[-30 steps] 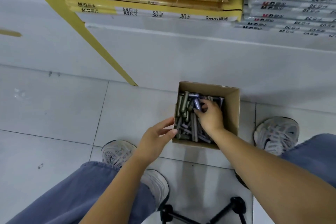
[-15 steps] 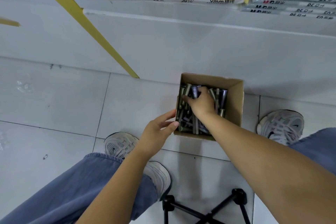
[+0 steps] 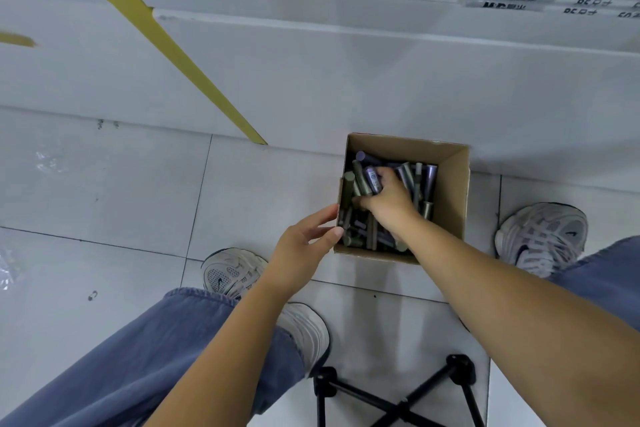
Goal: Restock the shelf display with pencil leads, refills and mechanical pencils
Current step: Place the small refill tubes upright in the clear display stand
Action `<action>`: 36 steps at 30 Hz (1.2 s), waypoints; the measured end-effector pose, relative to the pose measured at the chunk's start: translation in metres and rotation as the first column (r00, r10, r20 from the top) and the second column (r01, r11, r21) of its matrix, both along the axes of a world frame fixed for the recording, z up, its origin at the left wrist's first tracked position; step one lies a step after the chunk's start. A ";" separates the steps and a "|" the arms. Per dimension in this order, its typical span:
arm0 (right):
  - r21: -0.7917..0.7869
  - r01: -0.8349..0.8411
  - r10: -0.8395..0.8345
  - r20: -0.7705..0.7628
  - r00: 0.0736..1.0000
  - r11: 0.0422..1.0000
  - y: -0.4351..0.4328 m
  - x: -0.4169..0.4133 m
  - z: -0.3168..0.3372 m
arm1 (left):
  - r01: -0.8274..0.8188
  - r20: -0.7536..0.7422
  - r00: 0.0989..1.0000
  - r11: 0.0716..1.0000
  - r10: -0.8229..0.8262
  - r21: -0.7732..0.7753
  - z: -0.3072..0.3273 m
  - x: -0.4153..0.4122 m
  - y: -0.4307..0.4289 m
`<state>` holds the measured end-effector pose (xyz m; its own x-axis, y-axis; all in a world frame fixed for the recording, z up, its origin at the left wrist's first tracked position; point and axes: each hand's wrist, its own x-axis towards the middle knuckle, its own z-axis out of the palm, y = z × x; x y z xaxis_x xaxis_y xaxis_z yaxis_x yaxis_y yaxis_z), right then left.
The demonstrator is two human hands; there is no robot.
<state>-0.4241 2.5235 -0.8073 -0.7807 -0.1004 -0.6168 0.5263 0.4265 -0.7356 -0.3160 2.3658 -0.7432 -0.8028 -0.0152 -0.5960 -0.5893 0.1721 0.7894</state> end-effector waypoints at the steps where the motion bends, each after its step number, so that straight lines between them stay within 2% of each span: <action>1: -0.003 -0.005 0.005 0.002 1.000 1.000 -0.001 -0.002 0.001 | -0.003 0.003 1.000 1.000 0.003 0.005 -0.001 0.000 0.000; 7: 0.115 -0.111 0.116 -0.030 0.993 0.987 -0.006 -0.015 0.001 | -0.015 0.009 1.000 1.000 0.015 0.015 0.000 0.000 0.000; 13: 0.037 -0.166 0.165 0.025 0.986 0.985 0.005 -0.008 0.001 | -0.046 0.038 0.998 0.999 0.045 0.015 -0.001 0.000 0.000; 15: 0.025 -0.165 0.165 0.004 0.986 0.986 0.002 -0.003 0.001 | -0.040 0.031 0.999 0.999 0.040 0.011 -0.002 0.000 0.000; 21: 0.128 -0.191 0.203 -0.091 0.975 0.973 -0.008 0.005 0.006 | -0.030 0.026 0.999 1.000 0.030 0.005 -0.003 0.001 -0.001; 24: 0.073 -0.238 0.246 -0.114 0.963 0.968 -0.010 0.004 0.012 | -0.027 0.022 0.999 1.000 0.027 0.003 -0.002 0.000 0.000; 30: -0.077 -0.264 0.267 0.023 0.963 0.961 -0.002 0.010 0.015 | -0.042 0.023 0.999 0.999 0.041 0.017 0.000 0.000 0.001; 36: -0.211 -0.133 0.152 0.076 0.985 0.968 0.009 0.011 0.035 | -0.022 0.023 1.000 1.000 0.022 -0.006 0.009 -0.004 0.003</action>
